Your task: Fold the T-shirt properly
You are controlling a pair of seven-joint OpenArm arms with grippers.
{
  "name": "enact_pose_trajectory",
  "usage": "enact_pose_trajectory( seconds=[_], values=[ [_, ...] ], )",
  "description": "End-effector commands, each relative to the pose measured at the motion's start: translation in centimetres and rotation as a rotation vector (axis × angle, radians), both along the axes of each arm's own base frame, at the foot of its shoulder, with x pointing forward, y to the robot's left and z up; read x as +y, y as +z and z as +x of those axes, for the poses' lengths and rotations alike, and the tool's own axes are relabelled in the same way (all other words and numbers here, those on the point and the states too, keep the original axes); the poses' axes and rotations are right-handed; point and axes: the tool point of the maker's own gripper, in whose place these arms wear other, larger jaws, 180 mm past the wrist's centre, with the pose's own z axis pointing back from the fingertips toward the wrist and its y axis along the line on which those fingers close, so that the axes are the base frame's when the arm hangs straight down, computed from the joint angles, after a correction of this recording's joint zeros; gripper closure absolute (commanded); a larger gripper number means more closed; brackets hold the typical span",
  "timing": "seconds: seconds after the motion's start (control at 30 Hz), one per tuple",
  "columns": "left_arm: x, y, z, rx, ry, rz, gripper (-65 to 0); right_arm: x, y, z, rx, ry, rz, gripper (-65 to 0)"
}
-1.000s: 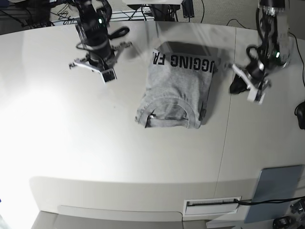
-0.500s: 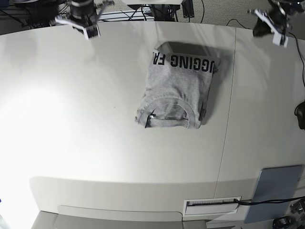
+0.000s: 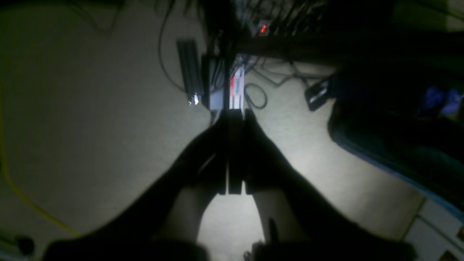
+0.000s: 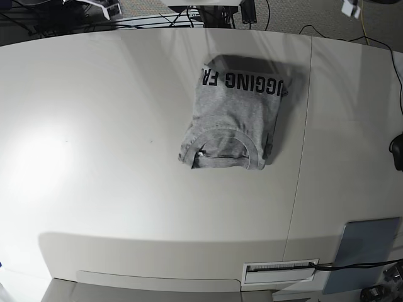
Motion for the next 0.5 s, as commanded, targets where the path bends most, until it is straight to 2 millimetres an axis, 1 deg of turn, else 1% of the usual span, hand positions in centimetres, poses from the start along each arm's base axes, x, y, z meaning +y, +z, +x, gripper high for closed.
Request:
enact_pose_trajectory(
  seconds=[0.0, 0.13, 0.2, 0.27, 0.37, 0.47],
  values=[
    [0.0, -0.2, -0.7, 0.0, 0.003, -0.002, 0.0, -0.6, -0.6, -0.9, 0.023, -0.006, -0.009, 0.0],
    [-1.7, -3.2, -2.7, 0.05, 0.03, 0.003, 0.0, -2.3, -4.7, -4.0, 0.156, -0.041, -0.008, 0.0],
    [-2.9, -4.6, -3.4, 0.083, 0.066, -0.018, 0.0, -2.7, -6.9, -5.5, 0.215, -0.07, 0.017, 0.0],
    [-4.2, -5.9, -3.7, 0.111, 0.103, -0.043, 0.0, -2.5, -9.2, -6.5, 0.257, -0.088, 0.064, 0.0],
    [-6.2, -7.5, -3.6, 0.14, 0.156, -0.085, -0.7, -2.2, -12.5, -7.4, 0.305, -0.15, 0.151, 0.0],
    [-8.1, -8.6, -3.3, 0.162, 0.2, -0.126, -7.7, -1.3, -15.2, -8.0, 0.343, -0.221, 0.235, 0.0]
  ],
)
